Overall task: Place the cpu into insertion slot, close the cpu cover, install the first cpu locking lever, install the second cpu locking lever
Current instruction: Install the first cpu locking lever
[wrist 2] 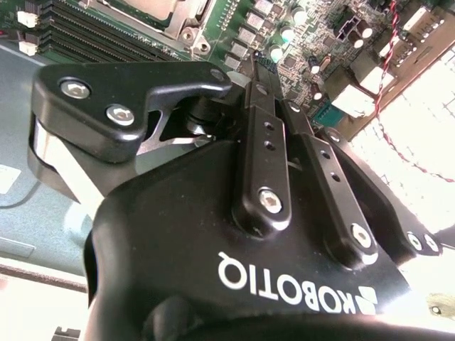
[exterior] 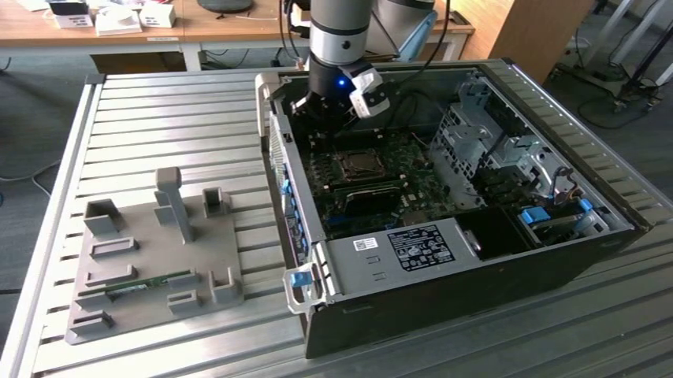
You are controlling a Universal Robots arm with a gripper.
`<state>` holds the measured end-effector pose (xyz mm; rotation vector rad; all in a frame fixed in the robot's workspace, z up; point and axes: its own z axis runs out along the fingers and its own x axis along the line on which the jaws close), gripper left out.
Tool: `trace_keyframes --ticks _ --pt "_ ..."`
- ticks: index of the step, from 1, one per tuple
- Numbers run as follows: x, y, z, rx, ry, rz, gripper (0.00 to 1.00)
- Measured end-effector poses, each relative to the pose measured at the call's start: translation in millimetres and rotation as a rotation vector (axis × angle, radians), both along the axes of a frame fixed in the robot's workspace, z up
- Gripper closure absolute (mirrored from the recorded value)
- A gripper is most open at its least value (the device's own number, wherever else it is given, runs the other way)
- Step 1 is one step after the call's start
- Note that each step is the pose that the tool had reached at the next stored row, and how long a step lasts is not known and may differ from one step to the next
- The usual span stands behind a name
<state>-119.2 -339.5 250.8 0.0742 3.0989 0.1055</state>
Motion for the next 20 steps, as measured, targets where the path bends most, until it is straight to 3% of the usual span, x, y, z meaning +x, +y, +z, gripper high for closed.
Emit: trace_keyframes --ticks 8,12,16,20 --pt "0.0 -0.1 0.6 0.0035 0.0 0.0 0.89" --pt "0.0 0.0 0.6 0.0412 0.0 0.0 0.89" --pt "0.0 0.0 0.6 0.0726 0.0 0.0 0.89" --pt "-0.1 0.0 0.6 0.0843 0.0 0.0 0.89"
